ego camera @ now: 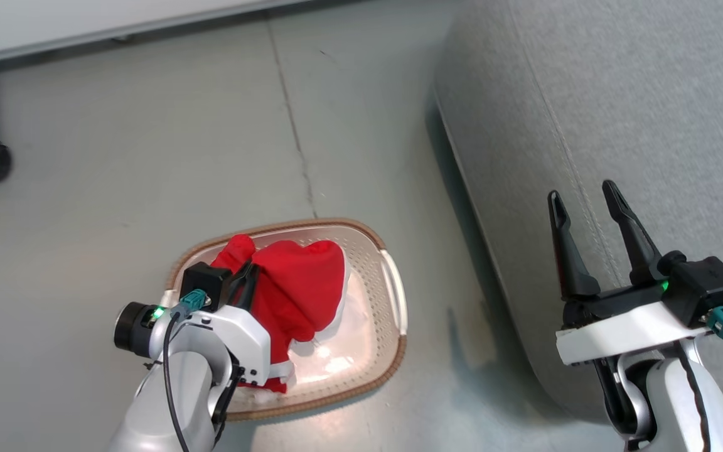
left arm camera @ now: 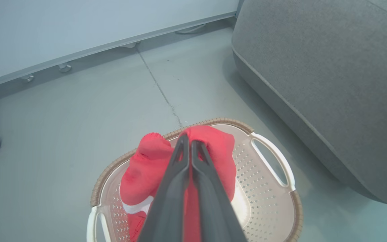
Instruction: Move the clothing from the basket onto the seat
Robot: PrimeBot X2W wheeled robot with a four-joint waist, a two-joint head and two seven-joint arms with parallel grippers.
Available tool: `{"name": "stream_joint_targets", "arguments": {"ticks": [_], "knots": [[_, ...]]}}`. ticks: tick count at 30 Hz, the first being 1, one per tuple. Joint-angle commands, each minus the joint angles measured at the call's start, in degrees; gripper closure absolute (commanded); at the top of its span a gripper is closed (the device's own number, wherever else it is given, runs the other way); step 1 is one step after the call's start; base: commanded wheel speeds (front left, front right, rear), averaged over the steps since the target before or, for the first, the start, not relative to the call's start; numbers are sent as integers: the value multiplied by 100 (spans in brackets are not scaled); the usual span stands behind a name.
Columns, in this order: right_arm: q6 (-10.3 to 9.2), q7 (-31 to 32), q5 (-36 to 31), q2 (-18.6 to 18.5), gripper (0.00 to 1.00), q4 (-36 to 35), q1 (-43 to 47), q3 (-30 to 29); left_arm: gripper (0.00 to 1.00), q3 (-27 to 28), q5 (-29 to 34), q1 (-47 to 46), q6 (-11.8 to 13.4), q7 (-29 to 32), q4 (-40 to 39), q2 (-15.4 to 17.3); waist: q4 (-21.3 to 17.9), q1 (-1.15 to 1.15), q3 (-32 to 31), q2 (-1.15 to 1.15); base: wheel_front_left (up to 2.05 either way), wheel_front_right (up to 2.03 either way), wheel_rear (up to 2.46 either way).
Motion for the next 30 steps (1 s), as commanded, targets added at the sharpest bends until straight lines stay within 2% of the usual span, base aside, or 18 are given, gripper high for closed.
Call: {"name": "stream_joint_targets", "arguments": {"ticks": [1,8,16,27,30], "knots": [[1,59,-24,-38,0,-27,96,-54,100,26,-83,92,-24,-33,-160,12,442,0,-472,0,0,0,0],[1,305,-144,-38,0,-85,402,-195,100,89,-433,586,136,-57,-1461,-31,844,0,-959,0,0,0,0],[1,552,-205,-36,0,-190,742,-324,100,122,-617,1150,280,-59,-3187,-25,1114,0,-1369,0,0,0,0],[1,781,-188,-36,0,-251,1146,-282,100,110,-716,1746,346,128,-5235,132,1168,0,-1922,0,0,0,0],[1,816,-149,-37,0,-266,1226,-256,100,69,-696,1857,364,210,-5579,212,1129,0,-2027,0,0,0,0]]}}
